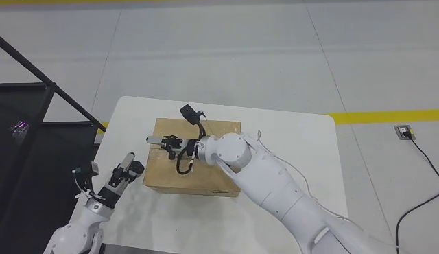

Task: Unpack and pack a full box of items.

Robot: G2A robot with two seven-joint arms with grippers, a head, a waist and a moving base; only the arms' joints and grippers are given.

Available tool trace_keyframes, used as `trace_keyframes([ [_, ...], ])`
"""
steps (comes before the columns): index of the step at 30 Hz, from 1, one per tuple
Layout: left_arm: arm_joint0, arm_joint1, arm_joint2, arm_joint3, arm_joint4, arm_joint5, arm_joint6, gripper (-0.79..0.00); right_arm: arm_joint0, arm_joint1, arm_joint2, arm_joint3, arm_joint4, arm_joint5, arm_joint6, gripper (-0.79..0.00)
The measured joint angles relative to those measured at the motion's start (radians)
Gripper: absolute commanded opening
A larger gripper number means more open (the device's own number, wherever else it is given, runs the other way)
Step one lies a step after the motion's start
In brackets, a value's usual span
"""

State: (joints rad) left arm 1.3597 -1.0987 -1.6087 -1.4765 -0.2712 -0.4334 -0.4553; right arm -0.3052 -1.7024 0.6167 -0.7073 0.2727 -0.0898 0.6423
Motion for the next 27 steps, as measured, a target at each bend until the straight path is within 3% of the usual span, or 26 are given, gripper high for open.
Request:
trace_keyframes([
  [8, 0.005, 0.000, -0.011, 0.012, -0.019, -0.004, -0.019, 0.000, 0.039, -0.075, -0.034, 0.102, 0.022, -0.012, -0.055, 0.000],
  [14, 0.006, 0.000, -0.017, 0.016, -0.025, -0.002, -0.026, 0.000, 0.071, -0.108, -0.043, 0.165, 0.013, -0.027, -0.002, 0.000],
  [21, 0.006, 0.000, -0.019, 0.007, -0.027, 0.005, -0.030, 0.000, 0.098, -0.105, -0.022, 0.193, -0.028, -0.038, 0.052, 0.000],
  [27, 0.001, -0.002, -0.012, -0.001, -0.015, 0.014, -0.026, 0.000, 0.099, -0.068, 0.014, 0.163, -0.096, -0.018, 0.090, 0.000],
])
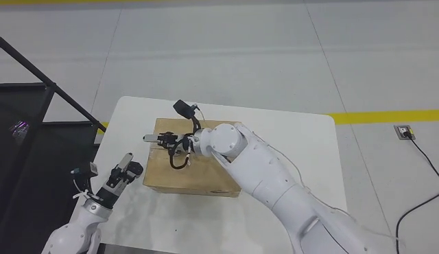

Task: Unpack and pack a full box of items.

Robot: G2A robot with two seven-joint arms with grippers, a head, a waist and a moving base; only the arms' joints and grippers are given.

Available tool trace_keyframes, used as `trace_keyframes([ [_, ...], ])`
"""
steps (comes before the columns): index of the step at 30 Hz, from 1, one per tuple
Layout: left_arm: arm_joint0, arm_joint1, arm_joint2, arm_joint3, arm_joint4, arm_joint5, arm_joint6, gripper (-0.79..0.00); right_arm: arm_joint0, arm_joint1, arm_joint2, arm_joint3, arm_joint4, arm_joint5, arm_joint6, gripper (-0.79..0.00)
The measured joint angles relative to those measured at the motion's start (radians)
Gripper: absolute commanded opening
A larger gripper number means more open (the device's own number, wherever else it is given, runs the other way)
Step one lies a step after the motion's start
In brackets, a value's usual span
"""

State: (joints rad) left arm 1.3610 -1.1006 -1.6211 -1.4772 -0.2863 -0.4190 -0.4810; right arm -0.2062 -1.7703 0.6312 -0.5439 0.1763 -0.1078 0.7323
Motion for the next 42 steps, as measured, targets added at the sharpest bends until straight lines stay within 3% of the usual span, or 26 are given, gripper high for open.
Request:
trace_keyframes([
  [11, -0.014, -0.002, 0.005, 0.006, 0.011, 0.009, 0.009, 0.000, -0.117, 0.118, 0.127, -0.249, -0.148, 0.114, 0.068, 0.000],
  [19, -0.018, -0.004, 0.012, 0.003, 0.019, 0.013, 0.013, 0.000, -0.276, 0.213, 0.253, -0.560, -0.355, 0.316, 0.085, 0.000],
  [28, -0.020, -0.005, 0.008, -0.001, 0.026, 0.026, 0.018, 0.000, -0.390, 0.264, 0.355, -0.708, -0.438, 0.406, 0.144, 0.000],
  [42, -0.047, -0.007, 0.017, 0.009, 0.030, 0.044, 0.010, 0.000, -0.476, 0.308, 0.492, -0.758, -0.458, 0.454, 0.133, 0.000],
])
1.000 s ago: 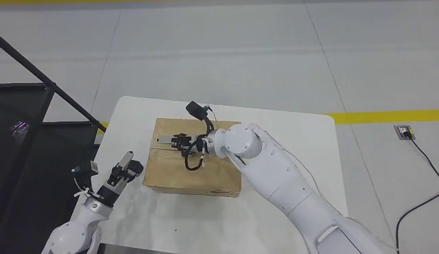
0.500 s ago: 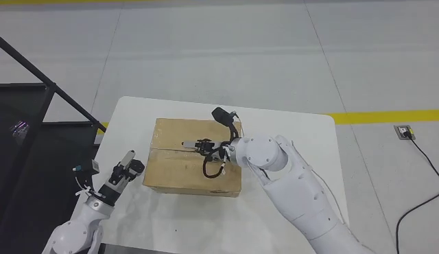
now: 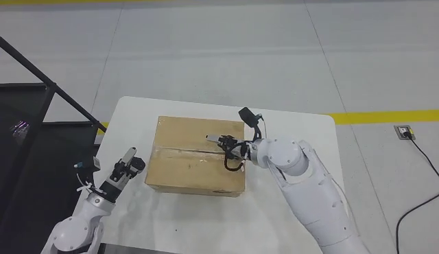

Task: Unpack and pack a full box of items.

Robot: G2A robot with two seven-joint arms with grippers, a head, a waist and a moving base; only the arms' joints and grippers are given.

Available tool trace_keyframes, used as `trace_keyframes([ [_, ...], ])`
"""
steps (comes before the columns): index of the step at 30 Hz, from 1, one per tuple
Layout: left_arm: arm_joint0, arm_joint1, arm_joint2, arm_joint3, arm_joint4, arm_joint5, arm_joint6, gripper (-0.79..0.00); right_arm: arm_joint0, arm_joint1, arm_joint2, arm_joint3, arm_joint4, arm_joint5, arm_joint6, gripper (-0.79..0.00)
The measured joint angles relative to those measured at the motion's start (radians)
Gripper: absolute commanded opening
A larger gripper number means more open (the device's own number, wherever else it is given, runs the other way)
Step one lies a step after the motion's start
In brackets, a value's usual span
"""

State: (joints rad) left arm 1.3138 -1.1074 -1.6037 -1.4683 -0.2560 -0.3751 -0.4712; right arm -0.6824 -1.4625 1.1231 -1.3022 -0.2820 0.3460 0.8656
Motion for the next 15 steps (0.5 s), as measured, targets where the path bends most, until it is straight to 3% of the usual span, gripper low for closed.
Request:
trace_keyframes([
  [11, -0.020, 0.000, -0.006, 0.019, -0.002, 0.005, -0.009, 0.000, -0.074, 0.023, 0.057, -0.119, 0.018, -0.038, -0.005, 0.000],
  [15, -0.021, 0.001, -0.014, 0.017, -0.005, -0.002, -0.001, 0.000, -0.100, 0.030, 0.086, -0.164, 0.047, -0.110, -0.026, 0.000],
])
